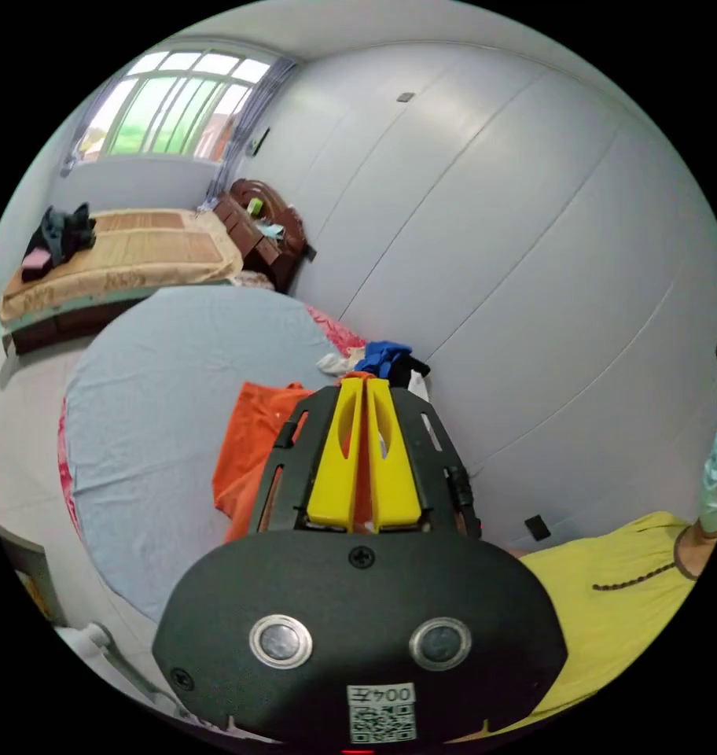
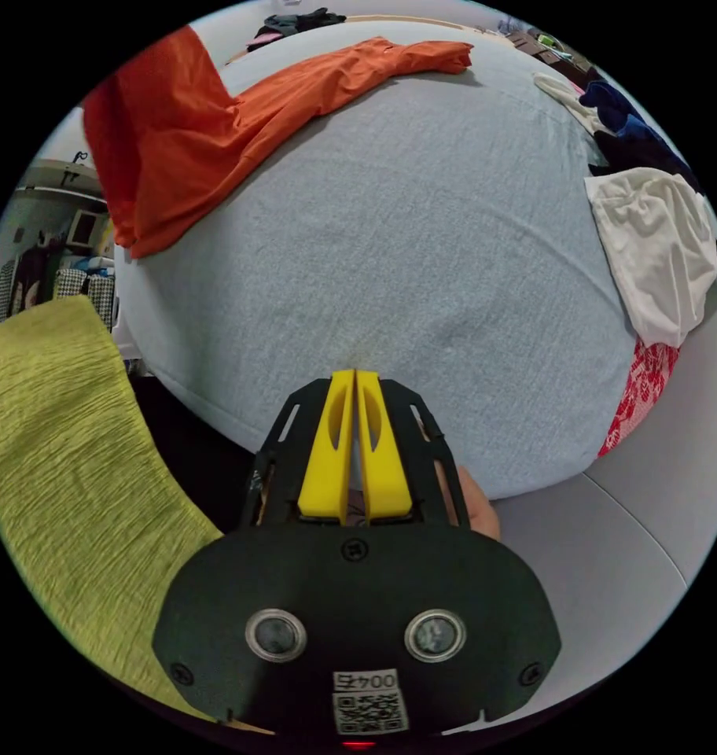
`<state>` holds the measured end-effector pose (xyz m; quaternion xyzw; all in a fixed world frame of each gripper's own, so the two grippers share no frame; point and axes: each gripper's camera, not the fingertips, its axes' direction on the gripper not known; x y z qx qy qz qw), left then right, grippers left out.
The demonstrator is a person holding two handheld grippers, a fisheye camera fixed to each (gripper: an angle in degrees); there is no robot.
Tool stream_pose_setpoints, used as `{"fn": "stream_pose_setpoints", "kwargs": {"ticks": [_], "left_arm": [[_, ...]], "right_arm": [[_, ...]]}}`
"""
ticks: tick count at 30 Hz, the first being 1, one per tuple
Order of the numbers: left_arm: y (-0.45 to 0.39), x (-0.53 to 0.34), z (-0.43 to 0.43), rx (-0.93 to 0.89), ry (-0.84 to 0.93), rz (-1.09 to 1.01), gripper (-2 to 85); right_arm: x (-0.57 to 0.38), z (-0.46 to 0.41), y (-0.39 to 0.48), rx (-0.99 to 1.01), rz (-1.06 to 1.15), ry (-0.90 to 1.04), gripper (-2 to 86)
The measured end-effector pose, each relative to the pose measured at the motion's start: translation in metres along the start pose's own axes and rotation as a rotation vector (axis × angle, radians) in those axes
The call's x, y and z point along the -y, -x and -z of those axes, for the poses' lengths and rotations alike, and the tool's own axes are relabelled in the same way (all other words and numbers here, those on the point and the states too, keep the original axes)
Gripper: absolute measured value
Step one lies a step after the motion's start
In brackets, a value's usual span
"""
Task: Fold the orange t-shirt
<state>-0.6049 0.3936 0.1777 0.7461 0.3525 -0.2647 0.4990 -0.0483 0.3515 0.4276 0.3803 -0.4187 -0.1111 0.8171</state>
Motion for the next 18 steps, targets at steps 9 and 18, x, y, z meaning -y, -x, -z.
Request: {"fn": "stream_pose_setpoints", "kwargs": {"ticks": [9, 18], "left_arm": [[0.014, -0.030, 0.051, 0.137, 0.091, -0.049, 7.1], [0.076, -0.154, 0.103, 0.251, 0.250, 0.213, 10.2]], "right_arm": [[0.014, -0.025, 0.046, -0.160, -0.012, 0.004, -0.6], [0.049, -0.047, 0.051, -0.158, -0.107, 0.090, -0.7]]}}
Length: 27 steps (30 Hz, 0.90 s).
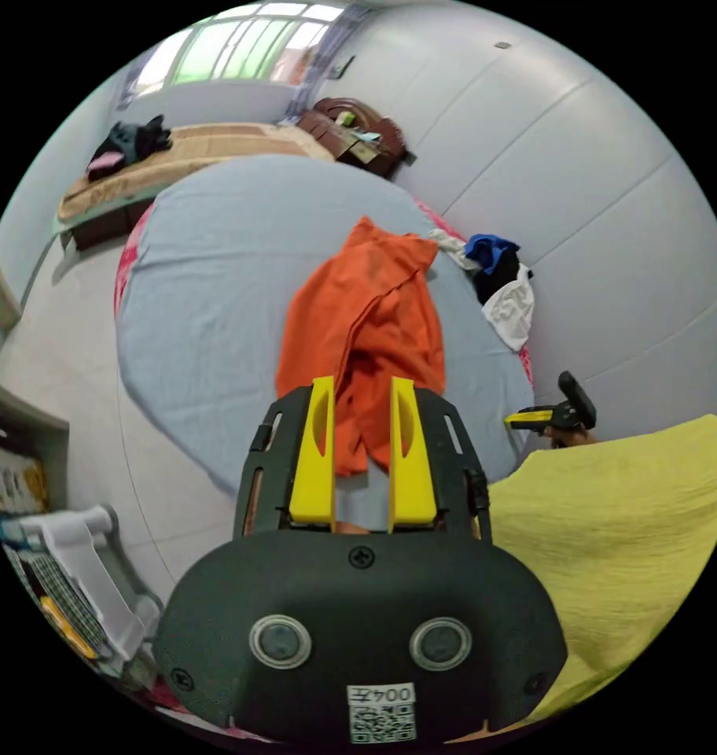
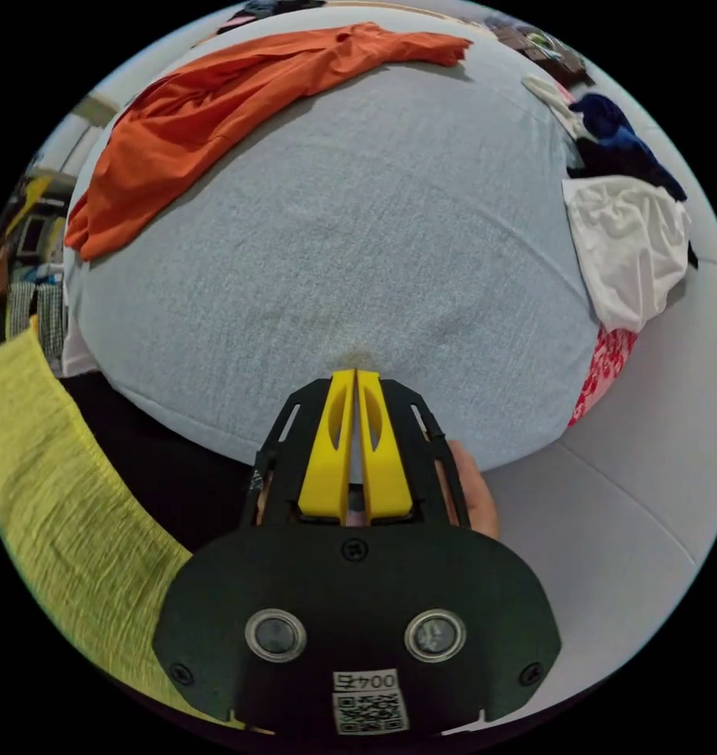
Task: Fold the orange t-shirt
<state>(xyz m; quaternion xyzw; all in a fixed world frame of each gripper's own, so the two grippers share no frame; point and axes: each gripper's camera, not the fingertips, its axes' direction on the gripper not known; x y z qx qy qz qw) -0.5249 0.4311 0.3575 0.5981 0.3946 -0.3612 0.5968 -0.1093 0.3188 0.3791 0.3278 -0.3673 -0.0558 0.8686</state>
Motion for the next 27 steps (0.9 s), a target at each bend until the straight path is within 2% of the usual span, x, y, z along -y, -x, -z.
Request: {"fn": "stream_pose_setpoints", "kwargs": {"ticks": [6, 15, 18, 19, 23, 27], "left_arm": [[0.019, -0.024, 0.019, 0.010, 0.046, 0.088, 11.2], [0.020, 0.011, 0.053, -0.025, 0.070, 0.127, 12.4], [0.020, 0.021, 0.064, -0.036, 0.082, 0.133, 12.7], [0.021, 0.023, 0.066, -0.041, 0.084, 0.137, 12.8], [0.026, 0.034, 0.082, -0.082, 0.093, 0.171, 13.2], [0.032, 0.045, 0.095, -0.110, 0.090, 0.206, 13.0]], "right_arm": [[0.019, -0.012, -0.015, 0.100, -0.042, 0.029, -0.6], [0.047, -0.028, -0.029, 0.180, -0.115, 0.061, -0.3], [0.054, -0.022, -0.015, 0.166, -0.062, -0.005, 1.0], [0.058, -0.018, -0.006, 0.189, -0.027, -0.031, 2.2], [0.087, -0.016, 0.021, 0.314, 0.030, -0.054, 17.2], [0.108, -0.013, 0.040, 0.293, 0.095, -0.073, 16.5]]}}
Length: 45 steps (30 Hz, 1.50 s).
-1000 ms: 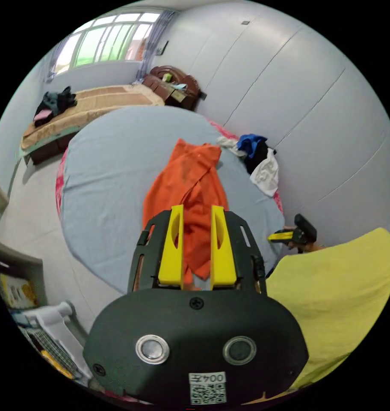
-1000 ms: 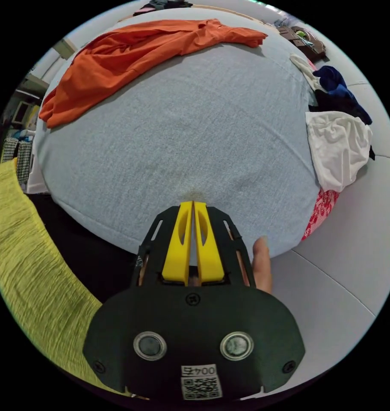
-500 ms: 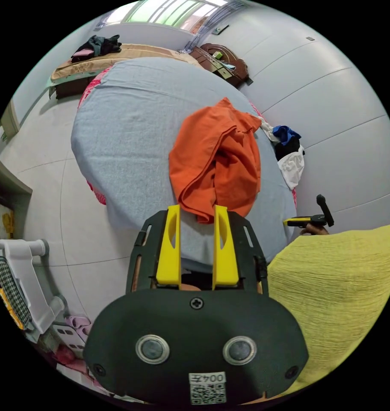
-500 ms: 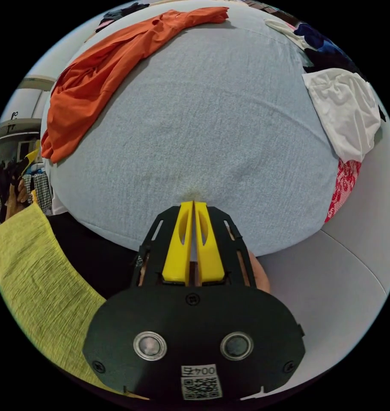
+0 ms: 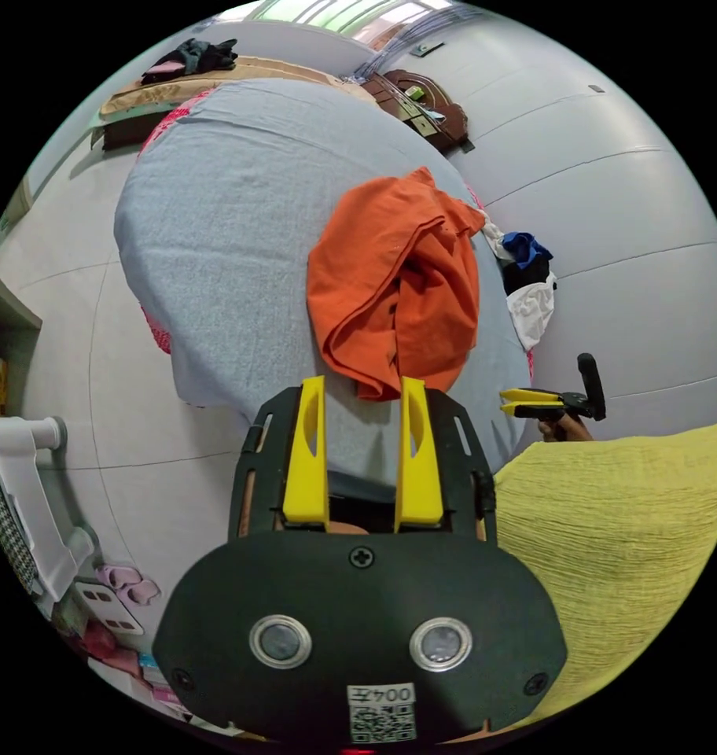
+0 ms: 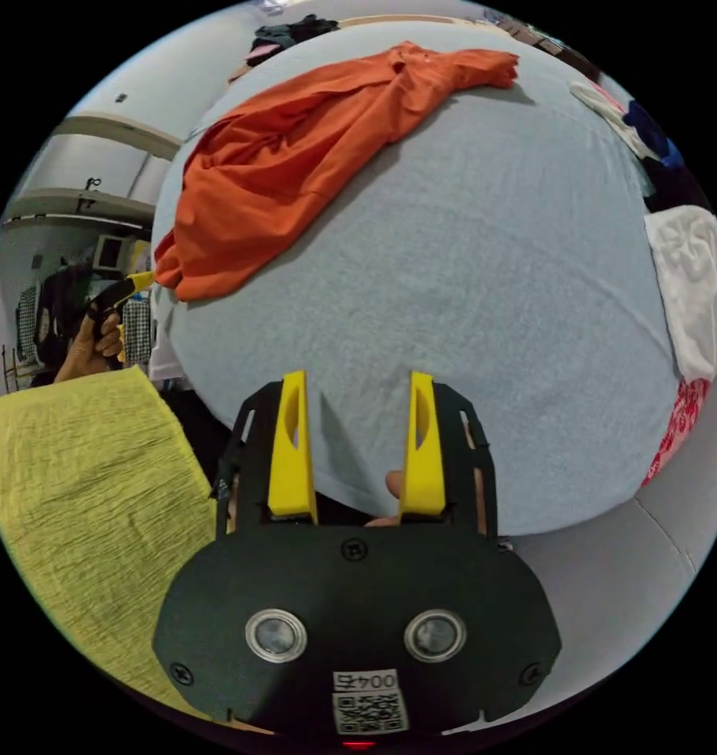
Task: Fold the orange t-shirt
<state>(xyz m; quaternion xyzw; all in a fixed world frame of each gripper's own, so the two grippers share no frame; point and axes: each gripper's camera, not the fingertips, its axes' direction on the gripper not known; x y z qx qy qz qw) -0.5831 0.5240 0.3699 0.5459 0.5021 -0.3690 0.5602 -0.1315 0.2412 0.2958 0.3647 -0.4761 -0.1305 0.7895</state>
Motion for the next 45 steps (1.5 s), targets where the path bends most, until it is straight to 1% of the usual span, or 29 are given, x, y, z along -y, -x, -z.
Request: {"fn": "stream_pose_setpoints", "kwargs": {"ticks": [1, 2, 3, 5, 9, 13, 16, 19, 21, 23, 26, 29, 32, 35, 37, 39, 43, 45], "left_arm": [[0.000, 0.002, 0.002, -0.004, 0.000, 0.006, 13.0], [0.001, 0.006, 0.006, -0.014, 0.000, 0.015, 12.9], [0.000, 0.010, 0.009, -0.022, -0.003, 0.021, 12.8], [-0.002, 0.016, 0.013, -0.021, 0.000, 0.020, 12.7], [-0.012, 0.031, 0.016, -0.007, 0.020, 0.011, 12.7], [-0.022, 0.040, 0.014, 0.007, 0.034, 0.001, 13.1], [-0.031, 0.045, 0.010, 0.044, 0.049, -0.005, 13.6], [-0.037, 0.053, 0.003, 0.044, 0.057, 0.018, 13.4], [-0.045, 0.058, -0.002, 0.071, 0.070, 0.020, 13.2], [-0.053, 0.060, -0.006, 0.083, 0.075, 0.017, 13.2], [-0.066, 0.064, -0.015, 0.104, 0.086, 0.007, 13.3], [-0.079, 0.068, -0.025, 0.128, 0.103, 0.001, 13.2], [-0.094, 0.072, -0.036, 0.114, 0.127, -0.016, 12.6], [-0.113, 0.072, -0.044, 0.125, 0.110, -0.027, 12.4], [-0.120, 0.070, -0.055, 0.147, 0.124, -0.036, 12.4], [-0.121, 0.066, -0.070, 0.127, 0.141, -0.016, 12.3], [-0.124, 0.060, -0.086, 0.083, 0.126, 0.021, 11.5], [-0.127, 0.057, -0.099, 0.065, 0.128, 0.032, 9.8]], "right_arm": [[0.007, -0.002, 0.004, -0.065, 0.000, 0.008, 15.1], [0.014, -0.005, 0.007, -0.174, -0.026, 0.018, 10.2], [0.017, -0.007, 0.008, -0.239, -0.041, 0.024, 7.8], [0.027, -0.011, 0.023, -0.316, 0.034, 0.032, 7.2], [0.037, -0.013, 0.032, -0.403, 0.080, 0.026, 7.8], [0.049, -0.001, 0.000, -0.271, -0.002, 0.014, 7.8], [0.056, 0.008, -0.018, -0.244, 0.047, 0.014, 6.9], [0.071, 0.019, -0.042, -0.174, -0.071, 0.036, 6.2], [0.077, 0.029, -0.049, -0.111, -0.048, 0.020, 6.1], [0.090, 0.062, -0.066, 0.065, -0.032, -0.098, 6.7], [0.131, 0.116, -0.096, 0.174, -0.044, -0.286, 10.1], [0.195, 0.156, -0.124, 0.244, -0.055, -0.380, 11.8], [0.262, 0.184, -0.136, 0.204, -0.047, -0.404, 12.0], [0.315, 0.203, -0.140, 0.149, -0.022, -0.400, 12.1], [0.339, 0.210, -0.144, 0.129, -0.017, -0.380, 12.7], [0.358, 0.215, -0.149, 0.115, -0.021, -0.358, 12.5], [0.387, 0.222, -0.160, 0.128, 0.031, -0.281, 3.2], [0.391, 0.229, -0.169, 0.147, 0.031, -0.265, 1.4]]}}
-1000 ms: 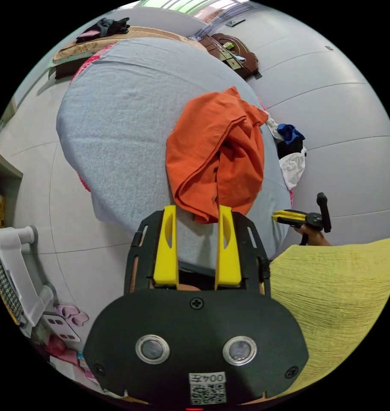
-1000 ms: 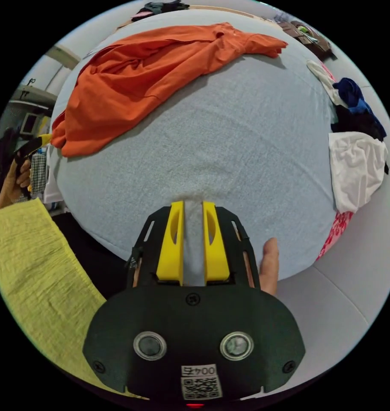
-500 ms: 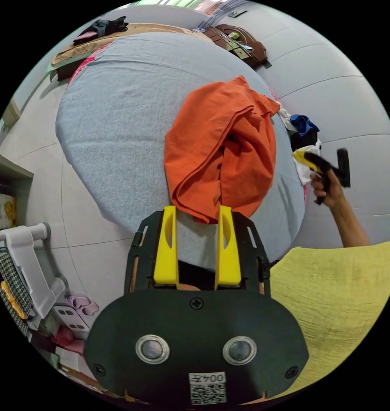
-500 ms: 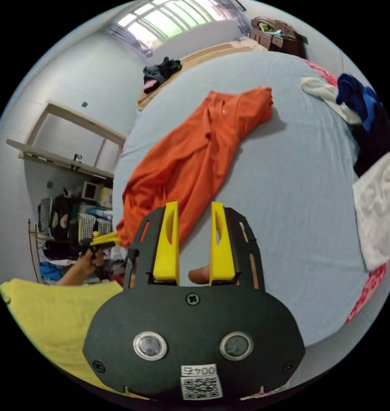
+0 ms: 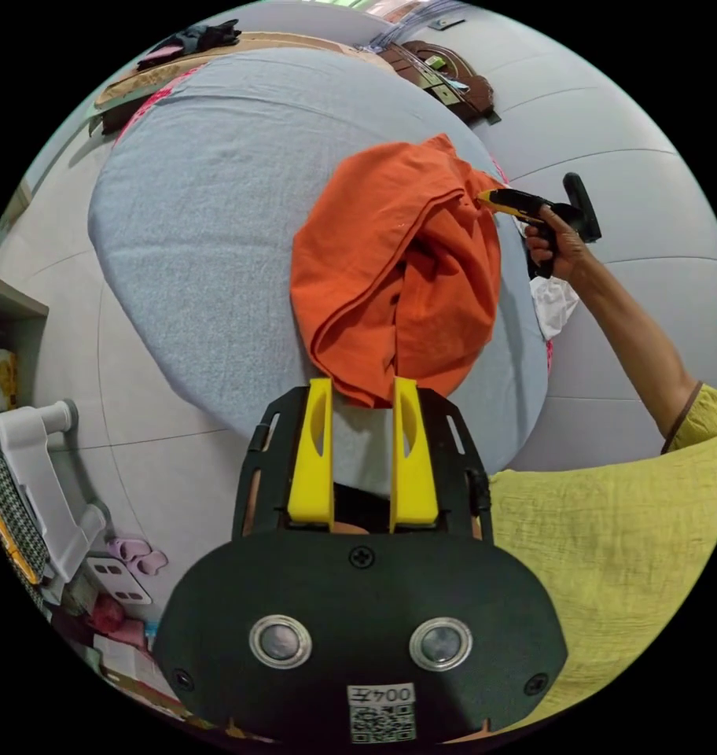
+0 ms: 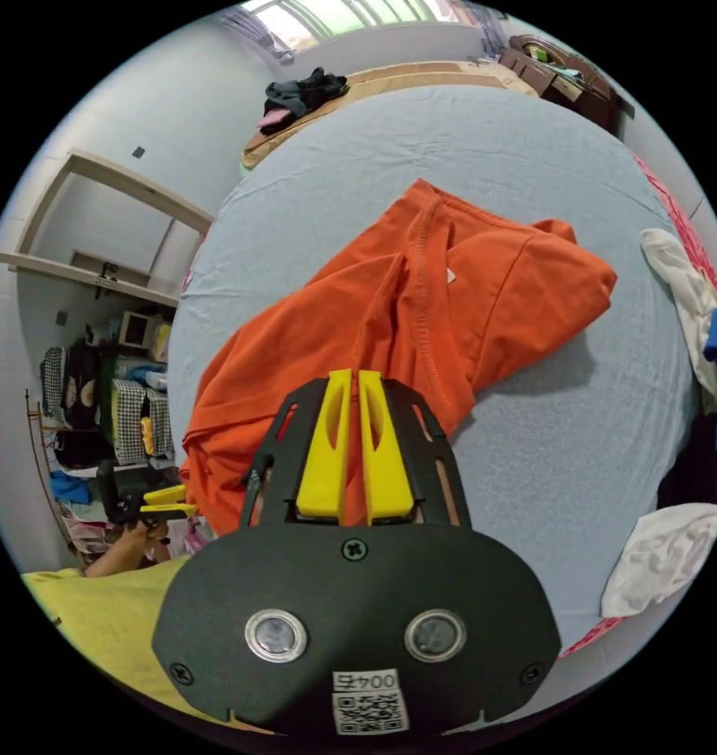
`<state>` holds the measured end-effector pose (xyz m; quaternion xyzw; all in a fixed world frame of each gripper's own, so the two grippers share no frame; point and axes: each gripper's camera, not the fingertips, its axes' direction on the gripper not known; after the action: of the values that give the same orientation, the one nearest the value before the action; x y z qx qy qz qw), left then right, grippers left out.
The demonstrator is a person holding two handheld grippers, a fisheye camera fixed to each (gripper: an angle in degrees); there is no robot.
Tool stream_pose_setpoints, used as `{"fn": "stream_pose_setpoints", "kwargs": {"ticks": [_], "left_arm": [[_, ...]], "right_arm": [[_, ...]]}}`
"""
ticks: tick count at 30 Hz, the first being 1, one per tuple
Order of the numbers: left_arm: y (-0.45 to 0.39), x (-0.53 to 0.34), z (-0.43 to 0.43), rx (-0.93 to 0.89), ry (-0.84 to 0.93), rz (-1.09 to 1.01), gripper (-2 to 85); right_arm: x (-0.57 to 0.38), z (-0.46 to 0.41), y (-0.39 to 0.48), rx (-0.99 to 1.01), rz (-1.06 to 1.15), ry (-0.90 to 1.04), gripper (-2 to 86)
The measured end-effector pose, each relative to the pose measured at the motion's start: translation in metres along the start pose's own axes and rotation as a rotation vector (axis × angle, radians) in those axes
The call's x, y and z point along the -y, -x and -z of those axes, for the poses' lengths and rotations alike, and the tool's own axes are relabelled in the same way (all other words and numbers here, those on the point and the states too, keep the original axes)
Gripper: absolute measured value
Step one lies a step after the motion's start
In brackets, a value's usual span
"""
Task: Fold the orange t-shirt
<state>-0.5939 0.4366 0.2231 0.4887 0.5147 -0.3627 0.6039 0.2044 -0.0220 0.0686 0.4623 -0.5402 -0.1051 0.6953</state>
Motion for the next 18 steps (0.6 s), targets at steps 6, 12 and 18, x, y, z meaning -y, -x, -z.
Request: {"fn": "stream_pose_setpoints", "kwargs": {"ticks": [6, 12, 18], "left_arm": [[-0.018, -0.012, -0.011, -0.017, -0.043, 0.009, 3.2], [-0.070, -0.021, 0.062, 0.029, -0.284, -0.104, 2.0], [-0.195, -0.007, 0.179, 0.143, -0.554, -0.388, 1.5]], "right_arm": [[-0.017, 0.098, -0.044, 0.354, -0.099, -0.159, -0.5], [-0.053, 0.283, -0.066, 0.760, -0.055, -0.492, -0.8], [-0.105, 0.521, -0.039, 0.946, 0.167, -0.848, -0.8]]}}
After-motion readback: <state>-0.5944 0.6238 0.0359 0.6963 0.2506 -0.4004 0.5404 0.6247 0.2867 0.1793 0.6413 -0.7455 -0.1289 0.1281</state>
